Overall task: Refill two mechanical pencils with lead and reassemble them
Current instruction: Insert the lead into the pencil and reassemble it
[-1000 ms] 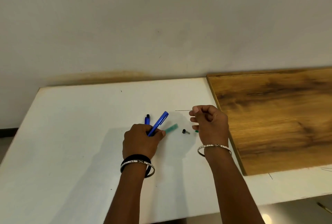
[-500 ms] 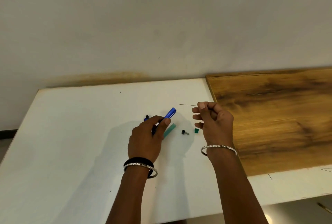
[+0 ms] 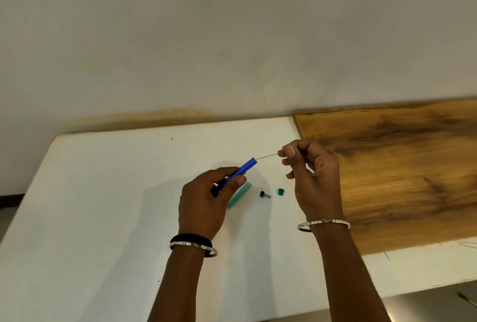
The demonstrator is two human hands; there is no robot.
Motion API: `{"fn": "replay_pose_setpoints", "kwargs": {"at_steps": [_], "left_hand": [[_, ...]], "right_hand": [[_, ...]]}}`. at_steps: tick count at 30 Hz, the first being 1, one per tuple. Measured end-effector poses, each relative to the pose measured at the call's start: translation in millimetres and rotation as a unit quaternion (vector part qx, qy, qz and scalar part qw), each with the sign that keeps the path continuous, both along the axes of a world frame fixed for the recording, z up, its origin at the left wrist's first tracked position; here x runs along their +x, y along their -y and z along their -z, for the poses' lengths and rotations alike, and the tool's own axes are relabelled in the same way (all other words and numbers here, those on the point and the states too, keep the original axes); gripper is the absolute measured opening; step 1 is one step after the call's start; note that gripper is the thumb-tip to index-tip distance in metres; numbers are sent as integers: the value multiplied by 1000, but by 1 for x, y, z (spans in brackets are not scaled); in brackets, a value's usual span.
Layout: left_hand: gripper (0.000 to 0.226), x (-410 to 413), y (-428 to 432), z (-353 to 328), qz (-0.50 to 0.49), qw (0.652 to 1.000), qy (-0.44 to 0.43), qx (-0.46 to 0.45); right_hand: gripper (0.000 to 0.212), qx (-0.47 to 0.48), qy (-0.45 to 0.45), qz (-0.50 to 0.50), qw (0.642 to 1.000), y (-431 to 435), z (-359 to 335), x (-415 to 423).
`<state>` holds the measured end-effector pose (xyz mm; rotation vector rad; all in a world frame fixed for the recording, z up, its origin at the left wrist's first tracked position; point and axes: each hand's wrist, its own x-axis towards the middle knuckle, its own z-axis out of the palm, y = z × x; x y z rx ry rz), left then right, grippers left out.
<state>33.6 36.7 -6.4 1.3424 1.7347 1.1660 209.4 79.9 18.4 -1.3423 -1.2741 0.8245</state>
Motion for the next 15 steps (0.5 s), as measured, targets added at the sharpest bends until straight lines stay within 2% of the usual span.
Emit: {"fn": "replay_pose_setpoints", "kwargs": {"at_steps": [9, 15], "left_hand": [[22, 0, -1, 0, 5, 1000, 7, 10], [36, 0, -1, 1, 6, 1000, 9, 11]], "right_hand": [[9, -2, 32, -7, 999, 1, -4, -2], [5, -6, 34, -14, 999, 0, -2, -1]]}}
